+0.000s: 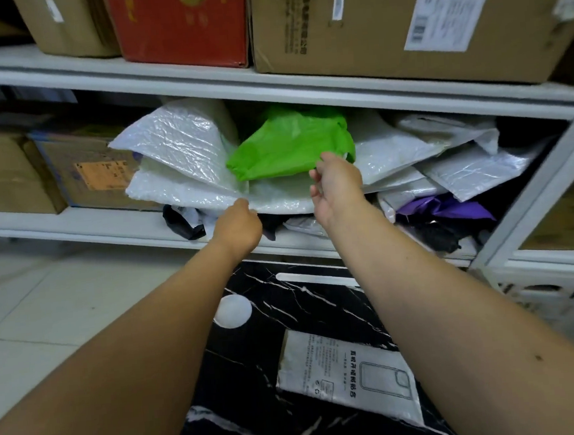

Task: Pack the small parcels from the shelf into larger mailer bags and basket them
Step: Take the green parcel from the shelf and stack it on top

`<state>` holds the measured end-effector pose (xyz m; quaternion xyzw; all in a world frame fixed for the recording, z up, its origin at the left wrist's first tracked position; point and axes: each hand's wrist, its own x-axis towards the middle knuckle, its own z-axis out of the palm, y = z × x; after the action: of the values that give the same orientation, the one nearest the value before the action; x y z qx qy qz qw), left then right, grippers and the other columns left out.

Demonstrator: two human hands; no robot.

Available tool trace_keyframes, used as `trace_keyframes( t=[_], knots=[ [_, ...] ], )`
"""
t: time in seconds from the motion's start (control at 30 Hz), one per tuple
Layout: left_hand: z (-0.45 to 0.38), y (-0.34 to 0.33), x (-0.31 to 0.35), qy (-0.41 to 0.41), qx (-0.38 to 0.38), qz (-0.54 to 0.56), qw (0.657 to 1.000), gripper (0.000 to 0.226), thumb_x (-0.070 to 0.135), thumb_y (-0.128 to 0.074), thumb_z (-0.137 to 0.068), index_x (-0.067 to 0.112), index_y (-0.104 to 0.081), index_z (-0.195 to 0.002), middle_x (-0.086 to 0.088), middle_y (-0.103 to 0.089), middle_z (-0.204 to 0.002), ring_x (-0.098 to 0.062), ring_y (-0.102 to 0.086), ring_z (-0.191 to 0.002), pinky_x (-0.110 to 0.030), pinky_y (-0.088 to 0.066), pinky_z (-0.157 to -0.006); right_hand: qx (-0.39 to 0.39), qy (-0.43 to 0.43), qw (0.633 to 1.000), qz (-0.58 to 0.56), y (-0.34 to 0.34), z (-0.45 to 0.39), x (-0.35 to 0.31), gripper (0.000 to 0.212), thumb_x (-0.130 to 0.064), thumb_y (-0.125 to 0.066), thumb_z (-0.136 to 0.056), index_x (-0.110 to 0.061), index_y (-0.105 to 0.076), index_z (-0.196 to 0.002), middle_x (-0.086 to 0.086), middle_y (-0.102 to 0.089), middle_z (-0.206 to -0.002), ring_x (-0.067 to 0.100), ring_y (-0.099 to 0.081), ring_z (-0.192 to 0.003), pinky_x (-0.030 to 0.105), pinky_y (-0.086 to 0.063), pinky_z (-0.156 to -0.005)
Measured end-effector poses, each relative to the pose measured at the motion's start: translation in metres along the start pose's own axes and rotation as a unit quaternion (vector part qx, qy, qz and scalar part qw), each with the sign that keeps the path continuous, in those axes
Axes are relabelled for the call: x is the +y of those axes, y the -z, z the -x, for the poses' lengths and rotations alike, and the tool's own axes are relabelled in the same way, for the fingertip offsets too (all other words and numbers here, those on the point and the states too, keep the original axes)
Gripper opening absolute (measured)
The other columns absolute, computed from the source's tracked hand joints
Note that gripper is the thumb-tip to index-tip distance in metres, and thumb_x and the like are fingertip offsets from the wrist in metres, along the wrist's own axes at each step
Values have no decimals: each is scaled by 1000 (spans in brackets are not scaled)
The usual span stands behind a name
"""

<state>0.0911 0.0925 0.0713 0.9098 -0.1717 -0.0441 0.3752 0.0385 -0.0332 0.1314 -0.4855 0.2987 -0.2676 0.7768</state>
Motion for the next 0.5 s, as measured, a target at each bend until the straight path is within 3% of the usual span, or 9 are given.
trace_keyframes(
  t=[0.07,0.13,0.2,0.27,0.37,0.43,0.5],
  knots=[
    [13,1,3,36,3,85,996,32,11,-35,-98,-2,-50,-123,-22,-56,-125,-38,-53,-114,-36,-42,-91,21,-18,999,-29,17,21,-1,24,-6,-46,-97,-16,-63,-111,-2,-52,-79,6,-43,-63,21,-31,-54],
    [30,2,10,95,8,224,970,33,12,-36,-97,-2,-52,-123,-24,-60,-121,-39,-61,-105,-38,-52,-83,46,-38,997,-58,36,37,2,14,-9,-52,-96,-17,-63,-93,-3,-52,-81,5,-45,-65,20,-34,-51],
    [54,3,19,154,13,370,916,32,13,-32,-99,3,-55,-118,-21,-64,-110,-30,-66,-81,-30,-51,-69,74,-42,994,-69,58,49,10,10,-10,-59,-92,-18,-62,-87,-1,-58,-88,5,-47,-63,17,-36,-40],
    [81,5,27,214,-4,478,852,33,22,-25,-100,12,-55,-106,-14,-66,-96,-25,-65,-73,-31,-50,-72,93,-42,992,-76,79,64,18,15,-10,-65,-88,-18,-57,-78,5,-65,-100,9,-52,-65,18,-38,-41],
    [118,-1,24,271,-57,534,799,51,47,-23,-98,11,-55,-114,-13,-66,-103,-28,-65,-92,-35,-47,-86,123,-63,986,-93,112,92,30,10,-14,-70,-87,-16,-62,-81,16,-68,-115,25,-68,-95,22,-39,-54],
    [135,-13,18,287,-89,517,802,47,54,-35,-95,16,-57,-113,-7,-66,-103,-24,-64,-93,-34,-46,-85,138,-77,982,-107,133,105,38,12,-13,-73,-85,-11,-61,-83,22,-65,-120,31,-63,-112,23,-45,-58],
    [153,-26,12,298,-122,478,817,31,46,-51,-93,22,-57,-111,-1,-65,-93,-19,-62,-81,-34,-46,-78,150,-87,978,-114,153,114,48,14,-8,-73,-84,-6,-60,-85,21,-67,-118,31,-66,-106,33,-57,-71]
  ],
)
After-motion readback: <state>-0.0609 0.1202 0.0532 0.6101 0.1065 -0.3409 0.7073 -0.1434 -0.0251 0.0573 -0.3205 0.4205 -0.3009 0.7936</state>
